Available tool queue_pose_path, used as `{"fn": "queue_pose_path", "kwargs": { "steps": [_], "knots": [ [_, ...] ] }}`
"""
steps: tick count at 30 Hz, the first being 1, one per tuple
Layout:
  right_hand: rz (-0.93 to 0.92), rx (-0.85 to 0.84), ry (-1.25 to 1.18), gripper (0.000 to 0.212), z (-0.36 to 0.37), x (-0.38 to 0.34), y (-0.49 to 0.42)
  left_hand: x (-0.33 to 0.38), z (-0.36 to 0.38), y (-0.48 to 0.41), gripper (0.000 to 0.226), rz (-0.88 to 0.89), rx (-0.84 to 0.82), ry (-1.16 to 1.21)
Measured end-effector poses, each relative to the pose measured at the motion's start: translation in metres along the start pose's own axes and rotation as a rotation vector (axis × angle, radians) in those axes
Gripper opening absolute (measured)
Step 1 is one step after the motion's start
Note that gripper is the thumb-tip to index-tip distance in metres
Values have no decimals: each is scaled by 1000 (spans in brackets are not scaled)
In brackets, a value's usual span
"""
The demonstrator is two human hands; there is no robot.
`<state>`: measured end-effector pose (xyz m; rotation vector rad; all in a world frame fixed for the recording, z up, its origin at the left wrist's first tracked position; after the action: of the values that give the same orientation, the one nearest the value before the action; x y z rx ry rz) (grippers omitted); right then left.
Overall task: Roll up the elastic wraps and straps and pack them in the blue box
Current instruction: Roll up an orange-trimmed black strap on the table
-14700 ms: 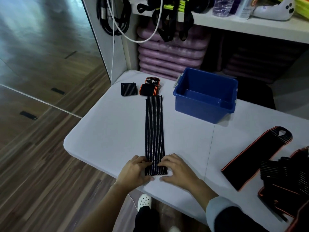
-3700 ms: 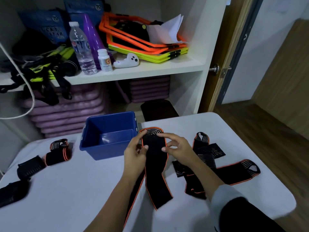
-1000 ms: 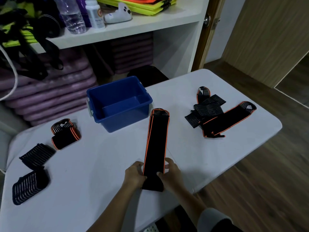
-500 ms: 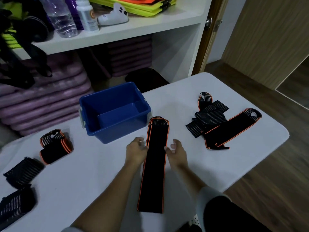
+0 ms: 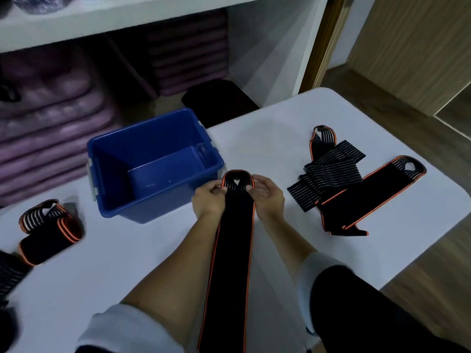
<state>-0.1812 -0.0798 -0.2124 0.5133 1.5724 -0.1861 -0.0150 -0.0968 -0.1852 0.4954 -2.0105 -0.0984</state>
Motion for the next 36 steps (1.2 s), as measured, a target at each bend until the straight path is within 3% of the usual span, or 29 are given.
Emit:
{"fn": "queue_pose_path", "kwargs": {
  "steps": [5, 11, 14, 17, 20, 24, 30, 33, 36],
  "knots": [
    [-101, 35, 41, 40, -2, -4, -2, 8, -5, 10, 33, 190, 38, 72],
    [-80, -34, 215, 53, -3, 6, 7, 0, 4, 26, 43, 402, 28, -229],
    [-109, -29, 270, 59, -9, 3, 18, -19, 9, 35, 40, 466, -82, -374],
    [-117, -66, 360, 56, -11, 4, 33, -31, 8, 39, 42, 520, -188, -537],
    [-134, -109, 440, 52, -13, 7, 60, -32, -5, 51, 41, 595, -176, -579],
    [-228, -232, 601, 50, -21, 14, 115, -47, -34, 85, 36, 651, -202, -499],
    [-277, -513, 741, 51, -25, 29, 187, -91, -60, 147, 26, 733, -410, -490],
    [-343, -642, 819, 47, -30, 30, 212, -104, -71, 168, 34, 759, -461, -543],
    [-379, -713, 875, 66, -36, 33, 228, -118, -77, 182, 55, 759, -529, -623]
  ]
}}
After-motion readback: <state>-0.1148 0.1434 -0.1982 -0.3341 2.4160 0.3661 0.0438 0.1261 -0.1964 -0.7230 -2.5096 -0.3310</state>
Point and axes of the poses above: each hand's wrist, its own y-axis away from the middle knuckle, its own z-axis out of the palm, x = y × z, the point moved 6 cm from there along -y, towards the middle knuckle
